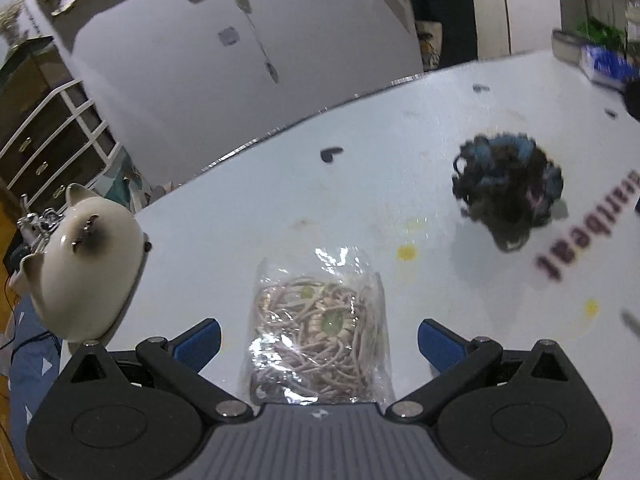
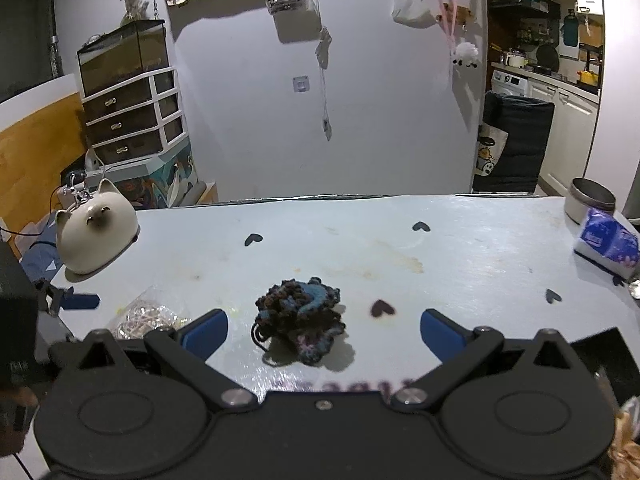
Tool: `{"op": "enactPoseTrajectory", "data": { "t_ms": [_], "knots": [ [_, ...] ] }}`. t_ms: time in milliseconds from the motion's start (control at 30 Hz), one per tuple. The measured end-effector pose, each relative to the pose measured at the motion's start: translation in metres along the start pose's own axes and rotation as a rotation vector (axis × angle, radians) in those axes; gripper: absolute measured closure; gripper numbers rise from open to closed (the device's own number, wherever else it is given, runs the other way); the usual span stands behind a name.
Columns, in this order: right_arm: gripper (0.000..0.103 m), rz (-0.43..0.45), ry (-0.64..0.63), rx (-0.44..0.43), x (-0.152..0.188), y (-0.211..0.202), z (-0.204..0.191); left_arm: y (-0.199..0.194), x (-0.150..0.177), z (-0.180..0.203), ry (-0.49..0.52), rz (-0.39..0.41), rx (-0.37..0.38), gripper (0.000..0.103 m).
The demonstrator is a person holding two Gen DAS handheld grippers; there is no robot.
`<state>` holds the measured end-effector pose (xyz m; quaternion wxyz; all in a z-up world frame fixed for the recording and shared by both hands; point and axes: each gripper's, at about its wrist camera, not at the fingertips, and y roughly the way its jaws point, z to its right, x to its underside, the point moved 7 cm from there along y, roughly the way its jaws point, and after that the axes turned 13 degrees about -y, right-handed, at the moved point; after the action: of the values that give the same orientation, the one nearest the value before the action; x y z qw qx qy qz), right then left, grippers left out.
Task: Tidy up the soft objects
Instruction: 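Move both tools toward the cord bag and crocheted scrunchie, then grasp the clear cord bag with the left tool while the right grasps the crocheted scrunchie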
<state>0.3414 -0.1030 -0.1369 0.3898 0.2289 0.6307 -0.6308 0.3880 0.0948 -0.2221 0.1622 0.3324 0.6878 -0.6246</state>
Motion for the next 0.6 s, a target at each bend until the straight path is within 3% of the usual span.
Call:
{"op": "enactPoseTrajectory", "data": {
  "t_ms": [200, 433, 600],
  "knots": [
    [0.000, -0.032, -0.012, 0.003, -0.013, 0.037, -0.008, 0.010, 0.004, 0.002, -0.024, -0.018, 0.043, 0.003],
    [0.000, -0.117, -0.034, -0.018, -0.019, 0.087, -0.022, 0.015, 0.002, -0.007, -0.038, -0.017, 0.042, 0.018],
    [0.000, -0.196, -0.044, -0.022, -0.014, 0.121, -0.026, 0.017, 0.003, -0.014, -0.040, -0.017, 0.047, 0.024]
  ]
}}
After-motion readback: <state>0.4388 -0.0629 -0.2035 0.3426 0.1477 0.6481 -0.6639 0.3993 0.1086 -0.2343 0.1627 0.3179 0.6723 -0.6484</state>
